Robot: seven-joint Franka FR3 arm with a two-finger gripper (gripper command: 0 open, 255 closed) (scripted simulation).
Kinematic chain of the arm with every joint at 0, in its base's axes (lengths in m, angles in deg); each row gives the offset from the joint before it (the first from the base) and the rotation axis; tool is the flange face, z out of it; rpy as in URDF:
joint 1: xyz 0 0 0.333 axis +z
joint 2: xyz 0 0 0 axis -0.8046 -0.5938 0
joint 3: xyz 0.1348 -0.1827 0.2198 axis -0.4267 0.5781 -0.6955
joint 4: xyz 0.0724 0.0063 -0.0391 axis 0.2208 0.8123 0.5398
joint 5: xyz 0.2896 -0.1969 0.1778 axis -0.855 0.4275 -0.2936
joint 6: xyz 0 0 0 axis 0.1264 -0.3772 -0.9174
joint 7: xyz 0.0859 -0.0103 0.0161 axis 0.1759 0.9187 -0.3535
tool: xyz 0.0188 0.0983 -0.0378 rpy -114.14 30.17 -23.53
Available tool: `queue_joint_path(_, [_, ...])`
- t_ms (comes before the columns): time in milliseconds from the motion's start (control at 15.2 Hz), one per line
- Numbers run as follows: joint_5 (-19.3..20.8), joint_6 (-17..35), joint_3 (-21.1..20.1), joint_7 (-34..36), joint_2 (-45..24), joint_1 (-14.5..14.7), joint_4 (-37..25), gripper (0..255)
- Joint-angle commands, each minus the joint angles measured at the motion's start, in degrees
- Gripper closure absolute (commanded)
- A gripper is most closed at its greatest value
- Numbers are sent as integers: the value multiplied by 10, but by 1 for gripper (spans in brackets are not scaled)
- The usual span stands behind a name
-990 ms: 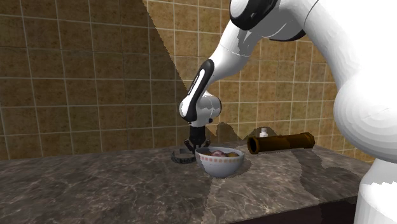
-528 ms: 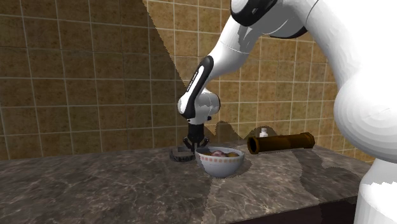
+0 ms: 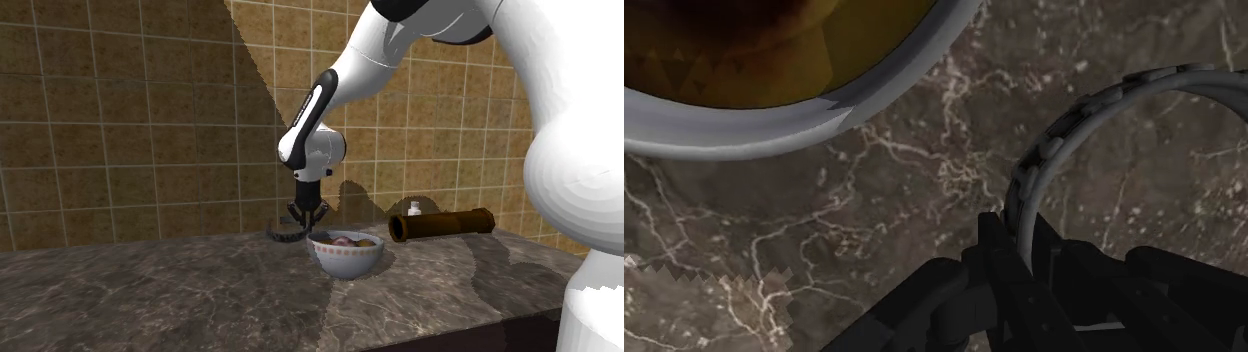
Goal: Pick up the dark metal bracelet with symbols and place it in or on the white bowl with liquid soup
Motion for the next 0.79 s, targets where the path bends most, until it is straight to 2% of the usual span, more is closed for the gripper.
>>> queue_joint_path(0, [-2, -11, -2, -2, 11, -1, 0, 255])
queue_joint_path(726, [-15, -75, -10, -11, 65, -7, -11, 255])
